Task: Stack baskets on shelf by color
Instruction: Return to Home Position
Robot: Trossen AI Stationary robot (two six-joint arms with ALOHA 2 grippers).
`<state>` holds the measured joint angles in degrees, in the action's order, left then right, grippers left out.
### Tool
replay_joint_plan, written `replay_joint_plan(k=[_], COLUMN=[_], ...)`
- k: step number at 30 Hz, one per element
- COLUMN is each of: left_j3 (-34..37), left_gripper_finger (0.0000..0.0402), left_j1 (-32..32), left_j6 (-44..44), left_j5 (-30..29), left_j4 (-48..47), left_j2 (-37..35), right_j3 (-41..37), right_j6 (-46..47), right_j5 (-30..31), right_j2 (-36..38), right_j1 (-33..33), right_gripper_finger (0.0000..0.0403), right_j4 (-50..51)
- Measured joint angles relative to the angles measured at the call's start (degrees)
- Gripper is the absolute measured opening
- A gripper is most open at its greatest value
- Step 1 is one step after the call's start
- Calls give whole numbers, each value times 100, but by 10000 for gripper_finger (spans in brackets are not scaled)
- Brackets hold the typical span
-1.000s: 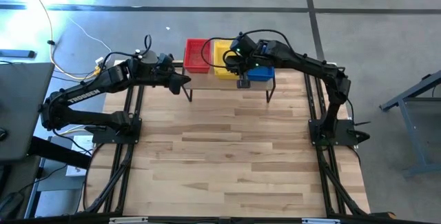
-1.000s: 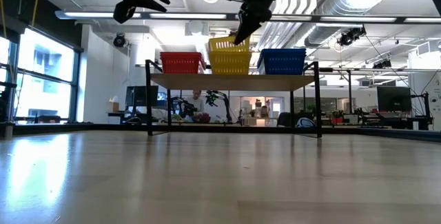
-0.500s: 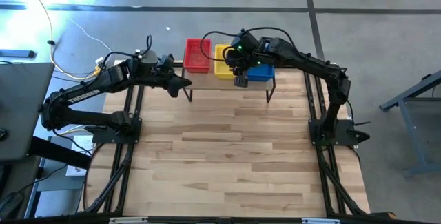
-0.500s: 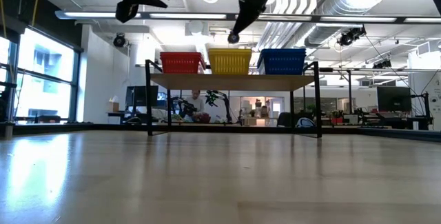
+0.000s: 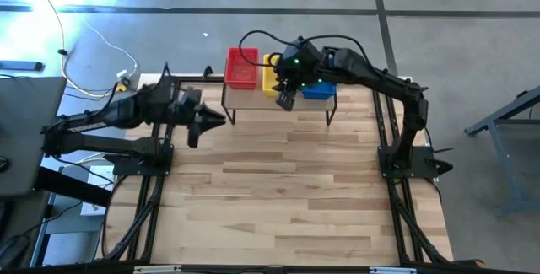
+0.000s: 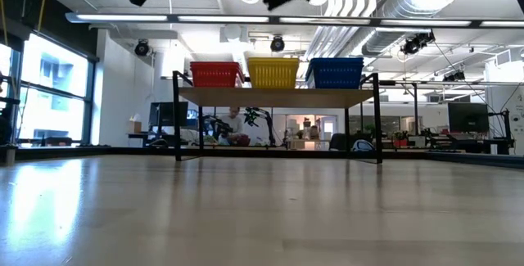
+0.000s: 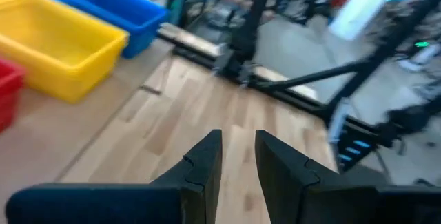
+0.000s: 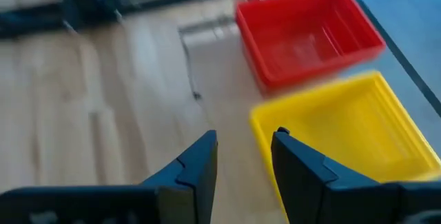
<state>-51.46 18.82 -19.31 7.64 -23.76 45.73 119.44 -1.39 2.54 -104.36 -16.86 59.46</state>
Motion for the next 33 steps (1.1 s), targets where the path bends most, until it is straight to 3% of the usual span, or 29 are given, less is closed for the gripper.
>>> replay_joint_plan(k=[7, 17, 25, 33], left_j3=[1387, 3101, 4266, 4803], left_gripper_finger=[80, 80, 80, 80], left_j1=[-646, -1099, -1138, -1132], left_j6=[-142, -301, -173, -274], left_j5=[20, 26, 26, 17], left_j4=[1457, 2586, 3722, 3745], left_j2=[-1153, -2486, -2703, -2701], right_j3=[387, 1497, 1403, 1388], right_j6=[251, -13, 82, -11], right_j5=[42, 385, 305, 453], right_j2=[-2, -6, 797, 1728], right_j1=[534, 806, 710, 892], right_gripper_finger=[124, 124, 124, 124], right_j4=[-278, -269, -353, 471])
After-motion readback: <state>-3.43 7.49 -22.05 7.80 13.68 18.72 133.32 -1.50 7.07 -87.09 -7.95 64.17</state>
